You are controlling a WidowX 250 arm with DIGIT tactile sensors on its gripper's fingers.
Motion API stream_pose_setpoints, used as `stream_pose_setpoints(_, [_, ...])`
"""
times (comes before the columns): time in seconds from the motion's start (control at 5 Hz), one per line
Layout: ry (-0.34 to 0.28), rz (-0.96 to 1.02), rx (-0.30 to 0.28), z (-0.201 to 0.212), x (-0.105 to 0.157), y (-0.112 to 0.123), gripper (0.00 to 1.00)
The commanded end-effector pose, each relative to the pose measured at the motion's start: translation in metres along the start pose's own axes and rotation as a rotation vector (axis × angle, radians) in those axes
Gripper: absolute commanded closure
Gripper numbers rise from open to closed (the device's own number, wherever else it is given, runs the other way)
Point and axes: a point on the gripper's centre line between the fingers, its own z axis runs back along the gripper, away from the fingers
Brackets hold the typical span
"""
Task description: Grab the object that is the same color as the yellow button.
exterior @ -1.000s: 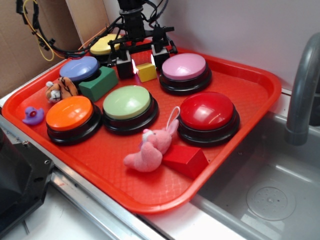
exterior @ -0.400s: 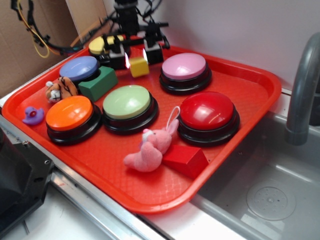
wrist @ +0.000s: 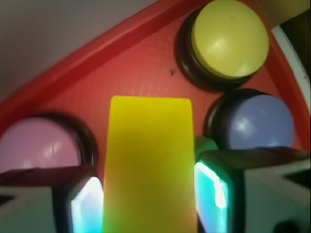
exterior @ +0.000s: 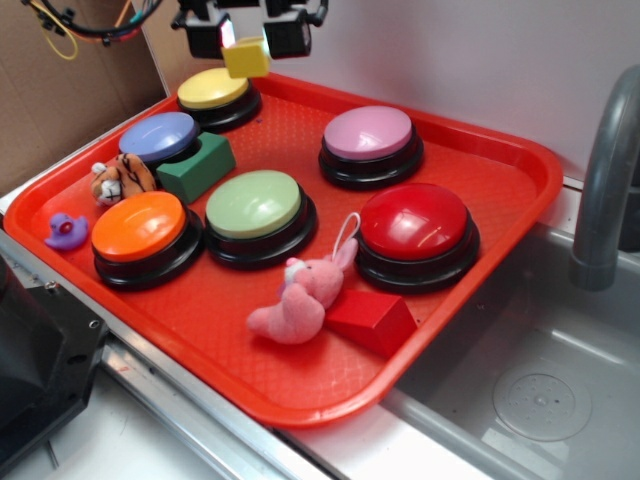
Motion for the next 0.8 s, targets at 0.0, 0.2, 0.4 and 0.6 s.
stream_pose_setpoints(0.0, [-0.017, -0.207, -0.063, 0.044, -0.052, 0.018, 1.0])
stream_pose_setpoints(0.2, [-0.004, -0.265, -0.08, 0.047, -0.082, 0.021, 1.0])
stream_pose_setpoints(0.4, [-0.009, -0.292, -0.088, 0.041, -0.101, 0.023, 1.0])
stream_pose_setpoints(0.6, [-0.006, -0.292, -0.079, 0.044, -0.098, 0.029, 1.0])
